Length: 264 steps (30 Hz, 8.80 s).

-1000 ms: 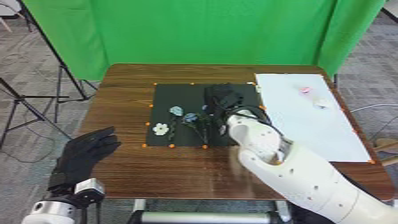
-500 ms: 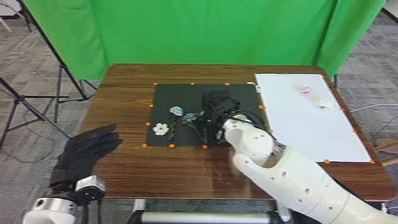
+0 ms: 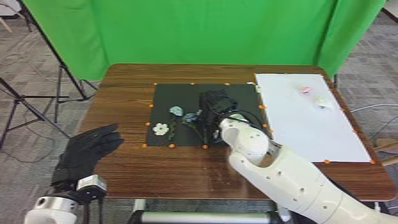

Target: Arrange flowers

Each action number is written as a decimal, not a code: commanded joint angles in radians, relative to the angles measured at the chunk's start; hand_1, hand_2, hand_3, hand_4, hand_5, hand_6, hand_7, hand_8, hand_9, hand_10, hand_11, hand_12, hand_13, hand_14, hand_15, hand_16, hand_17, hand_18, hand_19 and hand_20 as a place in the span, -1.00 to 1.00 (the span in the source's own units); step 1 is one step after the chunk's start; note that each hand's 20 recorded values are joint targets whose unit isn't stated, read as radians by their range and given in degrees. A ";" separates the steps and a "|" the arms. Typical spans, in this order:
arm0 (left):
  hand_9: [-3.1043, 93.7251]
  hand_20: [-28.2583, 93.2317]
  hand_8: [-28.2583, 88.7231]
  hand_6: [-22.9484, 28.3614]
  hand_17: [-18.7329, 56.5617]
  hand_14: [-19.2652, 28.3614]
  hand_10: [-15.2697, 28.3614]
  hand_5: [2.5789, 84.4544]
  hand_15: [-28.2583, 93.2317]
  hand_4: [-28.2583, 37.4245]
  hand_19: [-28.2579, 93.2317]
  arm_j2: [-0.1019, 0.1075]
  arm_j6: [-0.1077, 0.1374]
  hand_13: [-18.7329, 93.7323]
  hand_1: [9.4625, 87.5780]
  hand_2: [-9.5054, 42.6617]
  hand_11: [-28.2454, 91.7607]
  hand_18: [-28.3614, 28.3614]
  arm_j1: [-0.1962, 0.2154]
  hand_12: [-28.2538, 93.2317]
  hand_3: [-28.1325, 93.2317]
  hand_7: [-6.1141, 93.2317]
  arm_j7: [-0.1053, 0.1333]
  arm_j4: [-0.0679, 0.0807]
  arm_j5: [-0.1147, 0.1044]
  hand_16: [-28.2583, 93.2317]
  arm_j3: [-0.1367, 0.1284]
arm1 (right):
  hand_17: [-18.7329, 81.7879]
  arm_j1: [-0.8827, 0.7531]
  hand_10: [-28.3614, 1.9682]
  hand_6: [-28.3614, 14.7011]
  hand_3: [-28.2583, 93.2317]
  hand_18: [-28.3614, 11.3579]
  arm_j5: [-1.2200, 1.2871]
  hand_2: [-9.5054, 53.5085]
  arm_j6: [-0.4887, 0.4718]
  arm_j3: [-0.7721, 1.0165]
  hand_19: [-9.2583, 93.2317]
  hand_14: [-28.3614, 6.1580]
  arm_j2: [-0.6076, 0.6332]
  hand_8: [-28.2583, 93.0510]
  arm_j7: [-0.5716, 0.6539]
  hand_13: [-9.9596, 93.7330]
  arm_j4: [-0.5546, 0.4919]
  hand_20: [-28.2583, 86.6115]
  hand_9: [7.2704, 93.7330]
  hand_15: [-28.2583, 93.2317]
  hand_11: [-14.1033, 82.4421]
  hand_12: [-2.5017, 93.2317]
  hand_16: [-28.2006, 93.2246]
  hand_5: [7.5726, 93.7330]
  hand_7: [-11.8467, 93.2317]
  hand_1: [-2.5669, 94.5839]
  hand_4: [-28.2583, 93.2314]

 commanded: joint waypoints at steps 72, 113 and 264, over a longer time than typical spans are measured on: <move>-0.06 -0.27 -0.66 0.53 -0.69 1.00 0.76 0.17 0.50 -0.42 0.49 0.005 0.038 -0.11 -0.45 -0.40 0.16 0.80 0.052 -0.36 0.77 -0.57 0.069 -0.010 -0.024 -0.74 0.041 | -0.49 -0.019 -0.26 0.03 0.90 -0.73 0.017 -1.00 -0.456 0.481 0.57 -0.40 0.250 -0.72 0.023 -0.19 0.162 0.36 -0.22 0.77 -0.30 -0.58 -0.28 -0.20 -0.48 -0.43 -1.00; -0.06 -0.27 -0.66 0.52 -0.69 1.00 0.76 0.17 0.51 -0.42 0.49 0.031 0.036 -0.11 -0.46 -0.40 0.17 0.80 0.039 -0.36 0.78 -0.57 0.066 -0.001 -0.035 -0.74 0.053 | -0.45 -0.178 -0.12 0.20 0.89 -0.75 0.028 -1.00 -0.186 0.531 0.58 -0.29 0.366 -0.76 0.090 -0.05 0.122 0.37 -0.05 0.78 -0.25 -0.59 -0.28 -0.05 -0.39 -0.37 -1.00; -0.05 -0.27 -0.66 0.52 -0.69 1.00 0.76 0.18 0.51 -0.40 0.49 0.092 0.077 -0.10 -0.45 -0.41 0.16 0.80 0.083 -0.36 0.78 -0.57 0.101 -0.014 -0.071 -0.74 0.044 | -0.60 0.095 -0.44 0.02 0.94 -1.00 0.113 -1.00 -0.220 0.162 0.49 -0.71 0.263 -0.74 0.006 -0.19 -0.101 0.38 0.02 0.80 0.00 -0.56 -0.26 0.11 -0.42 -0.31 -1.00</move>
